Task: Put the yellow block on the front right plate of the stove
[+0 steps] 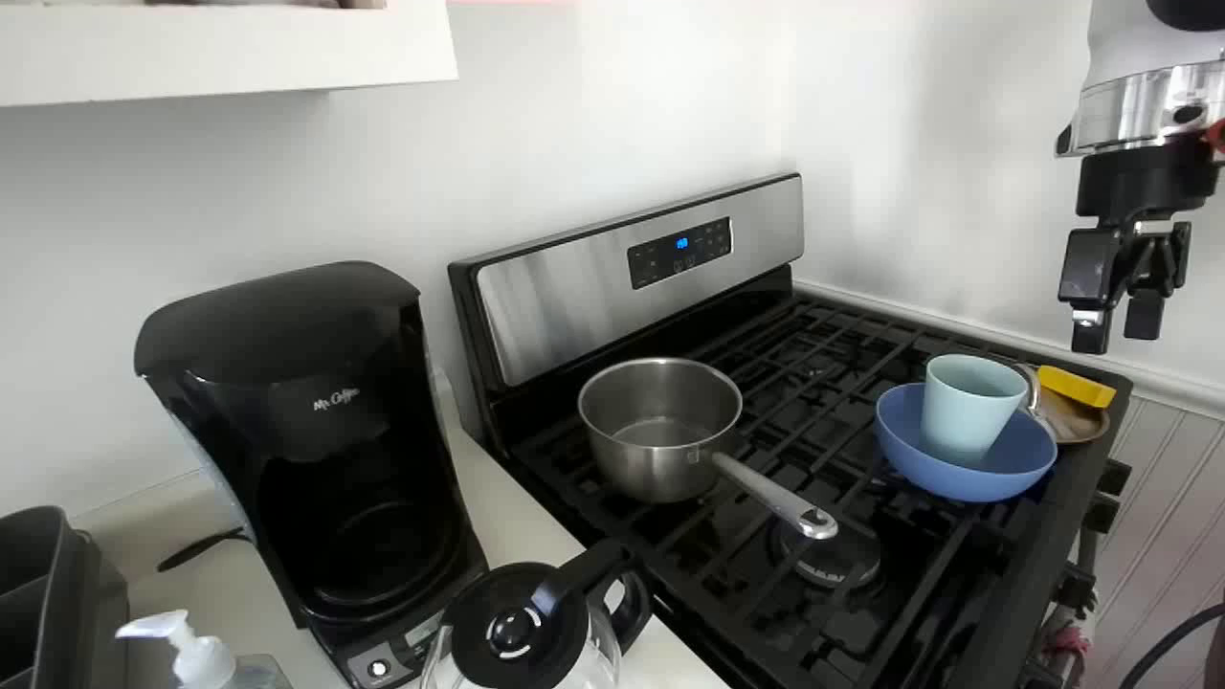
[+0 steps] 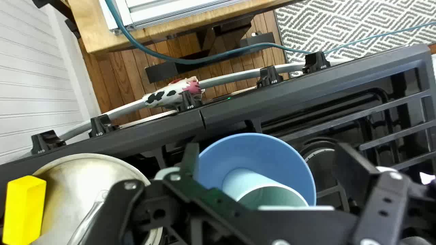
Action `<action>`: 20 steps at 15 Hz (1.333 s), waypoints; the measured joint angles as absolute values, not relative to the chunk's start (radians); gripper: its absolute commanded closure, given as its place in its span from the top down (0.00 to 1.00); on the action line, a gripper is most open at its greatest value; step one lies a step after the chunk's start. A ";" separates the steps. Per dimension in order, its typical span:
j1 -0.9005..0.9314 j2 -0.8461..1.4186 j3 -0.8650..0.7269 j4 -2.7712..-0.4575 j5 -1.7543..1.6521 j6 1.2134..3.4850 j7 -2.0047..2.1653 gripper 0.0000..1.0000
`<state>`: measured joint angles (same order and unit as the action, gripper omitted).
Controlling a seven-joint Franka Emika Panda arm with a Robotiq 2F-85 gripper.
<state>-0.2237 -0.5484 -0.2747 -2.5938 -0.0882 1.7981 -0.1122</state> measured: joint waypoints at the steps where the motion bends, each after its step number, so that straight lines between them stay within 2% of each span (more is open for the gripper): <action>1: -0.224 -0.548 -0.275 -2.594 -0.088 1.798 -0.112 1.00; 9: -0.244 -0.544 -0.286 -2.583 -0.089 1.868 -0.113 1.00; 15: -0.366 -0.514 -0.425 -2.511 -0.090 2.057 -0.144 1.00; 20: -0.389 -0.344 -0.531 -2.473 -0.054 2.164 -0.150 1.00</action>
